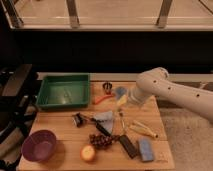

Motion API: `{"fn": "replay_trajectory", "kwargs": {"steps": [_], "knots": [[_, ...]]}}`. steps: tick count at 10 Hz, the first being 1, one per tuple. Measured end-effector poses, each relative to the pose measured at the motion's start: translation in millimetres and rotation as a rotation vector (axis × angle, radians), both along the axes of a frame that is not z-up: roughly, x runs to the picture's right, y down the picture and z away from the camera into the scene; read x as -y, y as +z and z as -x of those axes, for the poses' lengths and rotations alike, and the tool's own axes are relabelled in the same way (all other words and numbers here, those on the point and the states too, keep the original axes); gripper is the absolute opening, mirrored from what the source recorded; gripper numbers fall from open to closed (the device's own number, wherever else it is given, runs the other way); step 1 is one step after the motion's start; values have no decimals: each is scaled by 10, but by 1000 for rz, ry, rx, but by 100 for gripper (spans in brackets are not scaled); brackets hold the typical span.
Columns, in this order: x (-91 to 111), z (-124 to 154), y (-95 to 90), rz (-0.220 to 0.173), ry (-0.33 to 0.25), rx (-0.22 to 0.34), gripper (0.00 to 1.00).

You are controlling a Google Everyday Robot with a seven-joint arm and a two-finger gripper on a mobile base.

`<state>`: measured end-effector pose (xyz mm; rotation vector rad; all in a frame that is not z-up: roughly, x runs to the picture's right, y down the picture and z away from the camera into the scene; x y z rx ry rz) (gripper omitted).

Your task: Place fork in plastic cup

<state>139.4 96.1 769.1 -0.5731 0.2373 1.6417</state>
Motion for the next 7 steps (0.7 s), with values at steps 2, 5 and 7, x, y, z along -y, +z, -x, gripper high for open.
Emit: {"fn": "replay_trajectory", "kwargs": {"steps": [2, 5, 7], "knots": [[-24, 60, 123, 8, 4, 34, 75], [-39, 65, 142, 14, 9, 47, 75], [-36, 74, 142, 11, 11, 49, 75]]}}
